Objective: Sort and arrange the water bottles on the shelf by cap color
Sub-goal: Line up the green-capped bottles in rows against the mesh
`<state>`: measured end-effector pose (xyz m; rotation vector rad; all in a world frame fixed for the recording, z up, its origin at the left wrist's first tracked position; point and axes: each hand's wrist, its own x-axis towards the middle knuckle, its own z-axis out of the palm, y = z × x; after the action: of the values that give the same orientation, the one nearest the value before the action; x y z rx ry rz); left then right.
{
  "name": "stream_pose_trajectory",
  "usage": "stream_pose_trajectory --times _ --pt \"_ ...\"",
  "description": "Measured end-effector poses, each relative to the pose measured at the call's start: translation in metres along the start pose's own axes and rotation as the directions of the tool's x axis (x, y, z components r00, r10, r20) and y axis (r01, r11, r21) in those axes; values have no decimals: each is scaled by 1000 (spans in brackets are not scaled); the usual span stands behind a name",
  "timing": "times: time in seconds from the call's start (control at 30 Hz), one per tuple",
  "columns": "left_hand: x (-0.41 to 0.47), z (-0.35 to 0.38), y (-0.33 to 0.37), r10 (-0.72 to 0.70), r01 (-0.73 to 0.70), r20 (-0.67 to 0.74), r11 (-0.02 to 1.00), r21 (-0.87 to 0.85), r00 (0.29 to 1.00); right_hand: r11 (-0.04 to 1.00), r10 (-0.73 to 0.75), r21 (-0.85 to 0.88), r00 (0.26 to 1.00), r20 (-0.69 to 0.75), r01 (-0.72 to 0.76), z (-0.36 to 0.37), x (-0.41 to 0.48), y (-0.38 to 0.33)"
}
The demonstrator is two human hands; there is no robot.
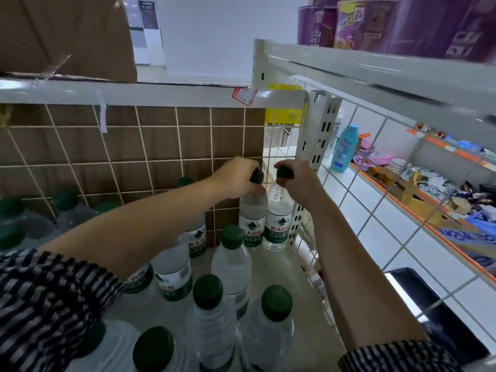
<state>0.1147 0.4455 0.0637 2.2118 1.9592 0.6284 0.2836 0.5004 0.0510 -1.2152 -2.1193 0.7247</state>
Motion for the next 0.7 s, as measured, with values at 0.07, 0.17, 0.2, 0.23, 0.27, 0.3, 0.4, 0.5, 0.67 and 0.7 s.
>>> stream_pose_trajectory --times 0.07,0.17,0.2,0.23,0.27,0.3,0.4,0.5,0.67,0.7 --pt "-3 1 2 -20 20 -18 999 44 1000 1000 6 -25 999 -41 -7 2 0 -1" --pt "-6 -3 5 -40 39 10 992 122 999 989 0 -147 988 -154 -23 2 -5 -6" --pt "-8 -7 6 -36 31 37 991 133 999 986 4 -166 984 -178 -34 -1 -8 -9" --pt "-11 -13 7 -34 25 65 992 128 997 987 6 -156 983 -183 -35 -5 -13 -14" --pt "-15 -19 8 -40 29 93 993 111 995 991 0 -131 984 -177 -24 -10 -19 -18" --pt "-21 -25 10 -47 36 116 995 95 992 995 -14 -100 986 -165 -3 -15 -27 -22" --pt "-47 -45 19 -2 -8 138 997 73 990 996 -93 -26 991 -98 91 -26 -68 -34" --pt "-79 -58 28 107 -120 212 992 47 971 984 -160 84 985 68 154 -27 -120 -41" --pt "-122 -58 35 183 -240 405 966 95 896 964 -230 220 882 411 149 -29 -179 -36" --pt "-127 -56 34 186 -242 405 966 89 895 963 -219 242 866 449 117 -30 -186 -33"
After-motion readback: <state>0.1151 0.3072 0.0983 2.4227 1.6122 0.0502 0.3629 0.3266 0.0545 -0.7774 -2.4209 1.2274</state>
